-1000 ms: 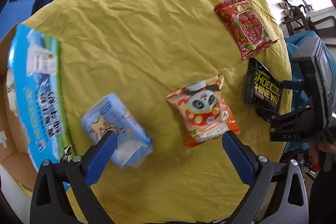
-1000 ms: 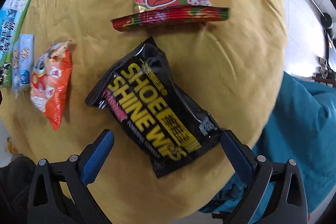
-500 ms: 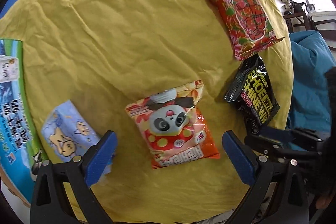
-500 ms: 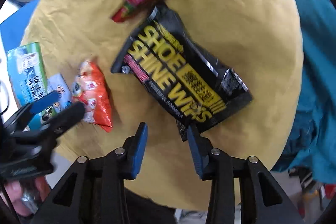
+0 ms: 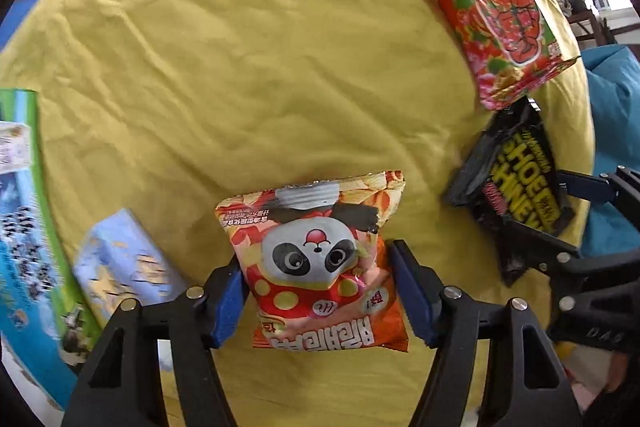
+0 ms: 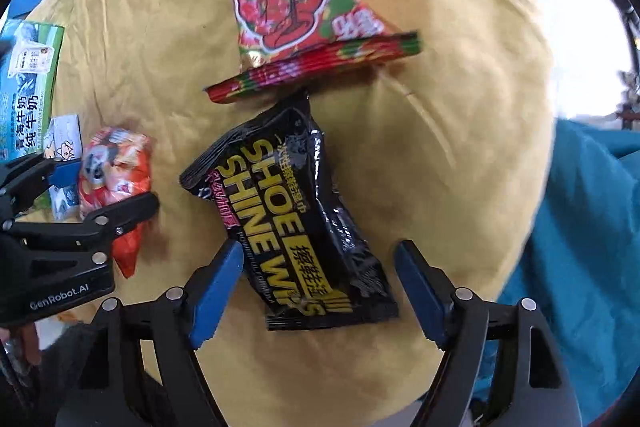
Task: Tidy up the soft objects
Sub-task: 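Grasp the black shoe shine wipes with the right tool while the left grasps the orange panda bag, then carry the black wipes and orange panda bag over the box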
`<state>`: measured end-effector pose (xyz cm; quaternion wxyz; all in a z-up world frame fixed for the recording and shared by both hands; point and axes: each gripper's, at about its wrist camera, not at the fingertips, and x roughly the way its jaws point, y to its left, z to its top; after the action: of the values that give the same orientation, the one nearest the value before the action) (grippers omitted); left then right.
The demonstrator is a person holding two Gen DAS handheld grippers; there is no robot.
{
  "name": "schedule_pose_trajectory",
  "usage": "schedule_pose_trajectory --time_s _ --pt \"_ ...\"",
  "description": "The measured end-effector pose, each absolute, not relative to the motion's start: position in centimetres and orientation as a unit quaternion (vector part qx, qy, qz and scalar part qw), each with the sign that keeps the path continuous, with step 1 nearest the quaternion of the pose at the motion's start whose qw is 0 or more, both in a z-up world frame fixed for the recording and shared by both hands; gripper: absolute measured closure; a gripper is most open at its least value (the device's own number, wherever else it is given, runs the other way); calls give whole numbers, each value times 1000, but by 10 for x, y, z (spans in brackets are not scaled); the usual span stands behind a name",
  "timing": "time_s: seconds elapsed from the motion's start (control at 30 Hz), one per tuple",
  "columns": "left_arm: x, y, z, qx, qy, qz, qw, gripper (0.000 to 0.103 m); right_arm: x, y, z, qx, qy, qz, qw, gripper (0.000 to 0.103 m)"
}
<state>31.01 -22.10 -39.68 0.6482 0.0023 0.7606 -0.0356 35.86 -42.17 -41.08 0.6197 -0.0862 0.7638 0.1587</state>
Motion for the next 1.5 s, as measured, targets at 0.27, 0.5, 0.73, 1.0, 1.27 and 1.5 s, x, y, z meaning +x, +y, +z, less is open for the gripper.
schedule_pose_trajectory --time_s 0.27,0.5,0.73,1.0,1.27,1.5 --pt "306 -215 -395 11 757 -33 653 38 355 -419 -434 56 830 115 543 34" --pt "313 -219 -397 11 758 -30 652 38 361 -402 -412 -1 784 72 616 19" --pt "312 -231 -401 23 749 -33 662 38 363 -377 -437 -28 781 26 623 45" --pt "314 -230 -405 30 748 -38 662 37 353 -400 -430 45 791 12 610 38" --pt "317 -219 -386 27 735 -43 676 46 350 -413 -422 51 777 -16 627 50" --pt "308 -218 -356 28 717 -54 694 52 316 -401 -412 51 768 -13 639 53"
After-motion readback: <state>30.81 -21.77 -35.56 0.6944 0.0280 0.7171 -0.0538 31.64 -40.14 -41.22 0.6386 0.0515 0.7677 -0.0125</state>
